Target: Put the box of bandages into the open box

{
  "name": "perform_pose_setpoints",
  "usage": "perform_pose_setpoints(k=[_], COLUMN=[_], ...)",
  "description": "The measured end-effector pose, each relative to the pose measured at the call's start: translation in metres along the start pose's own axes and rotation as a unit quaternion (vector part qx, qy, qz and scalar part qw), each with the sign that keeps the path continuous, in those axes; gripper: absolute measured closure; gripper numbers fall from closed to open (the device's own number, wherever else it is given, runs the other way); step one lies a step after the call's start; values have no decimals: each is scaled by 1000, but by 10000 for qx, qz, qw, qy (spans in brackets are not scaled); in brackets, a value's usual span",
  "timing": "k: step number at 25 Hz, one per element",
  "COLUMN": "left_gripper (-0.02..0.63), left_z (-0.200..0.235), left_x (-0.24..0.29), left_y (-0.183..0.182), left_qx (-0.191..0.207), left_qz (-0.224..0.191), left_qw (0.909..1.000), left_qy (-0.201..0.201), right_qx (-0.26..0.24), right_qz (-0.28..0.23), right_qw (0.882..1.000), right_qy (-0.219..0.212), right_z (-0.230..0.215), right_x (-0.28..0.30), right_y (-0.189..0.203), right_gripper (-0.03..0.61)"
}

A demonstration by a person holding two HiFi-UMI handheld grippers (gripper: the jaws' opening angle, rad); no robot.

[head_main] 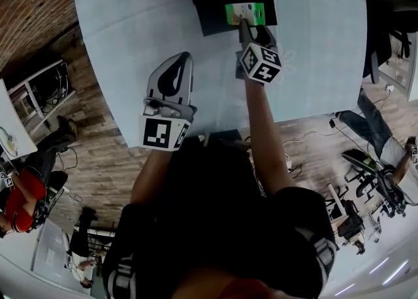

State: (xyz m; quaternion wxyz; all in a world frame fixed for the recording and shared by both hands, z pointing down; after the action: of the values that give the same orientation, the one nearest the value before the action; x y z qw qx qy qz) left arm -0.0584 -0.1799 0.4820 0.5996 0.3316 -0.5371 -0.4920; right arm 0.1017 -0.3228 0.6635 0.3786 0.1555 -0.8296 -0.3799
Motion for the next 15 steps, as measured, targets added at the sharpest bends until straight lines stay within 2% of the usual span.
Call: perform_pose_setpoints(k=[7,15], left_gripper=[578,578], left_z=[1,-9], left_x=[-4,-14], left_y=[2,3], left_qx=[0,0], left_qz=[-20,-41], left_qw=[10000,10000], left_qy=[-8,61], right_qx=[-108,-177], right_qz=[275,291], right_qw=[9994,9994], right_qy=[-154,-10], right_z=[1,-9], right_x=[6,-8], right_y=[1,1], right_gripper=[341,331])
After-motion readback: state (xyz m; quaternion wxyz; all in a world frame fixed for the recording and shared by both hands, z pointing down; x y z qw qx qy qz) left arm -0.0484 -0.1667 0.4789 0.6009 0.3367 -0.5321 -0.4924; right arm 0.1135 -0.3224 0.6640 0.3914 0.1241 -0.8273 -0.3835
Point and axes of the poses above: the fingertips, and each gripper's own axes: x forward along the fingers, z to its left, y out of its underside, the point moved 3 cm from there along -x, backward along the fingers, and after that the axes turned 14 degrees about -y, right-handed, at the moved point
